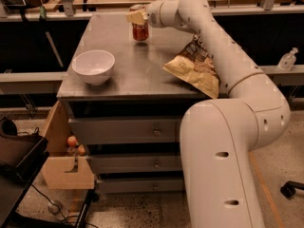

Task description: Knock coke can over

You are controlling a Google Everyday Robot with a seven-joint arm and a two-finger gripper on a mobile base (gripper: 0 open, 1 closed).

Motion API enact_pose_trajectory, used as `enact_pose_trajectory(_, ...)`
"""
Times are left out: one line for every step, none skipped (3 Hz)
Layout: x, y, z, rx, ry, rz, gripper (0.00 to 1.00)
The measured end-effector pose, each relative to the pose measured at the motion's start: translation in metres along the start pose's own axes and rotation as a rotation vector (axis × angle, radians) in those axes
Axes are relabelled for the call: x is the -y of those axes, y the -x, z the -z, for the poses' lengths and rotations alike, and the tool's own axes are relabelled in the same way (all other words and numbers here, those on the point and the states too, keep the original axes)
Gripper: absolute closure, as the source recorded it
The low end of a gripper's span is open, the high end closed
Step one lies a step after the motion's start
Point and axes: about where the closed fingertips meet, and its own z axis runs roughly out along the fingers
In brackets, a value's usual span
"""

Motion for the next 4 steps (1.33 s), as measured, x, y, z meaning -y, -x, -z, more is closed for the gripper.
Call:
enact_pose_trajectory(-0.008,0.022,0.014,-0.117,0.004,0.121,1.0)
enact_pose_trajectory(-0.021,0.034,0.027,-0.258,0.017,0.23,1.0)
enact_pose_trajectory(-0.036,0.024,0.033,-0.429,0.035,0.323,1.0)
enact_pose_trajectory(-0.047,0.004,0.034,-0.584,0.059,0.406,1.0)
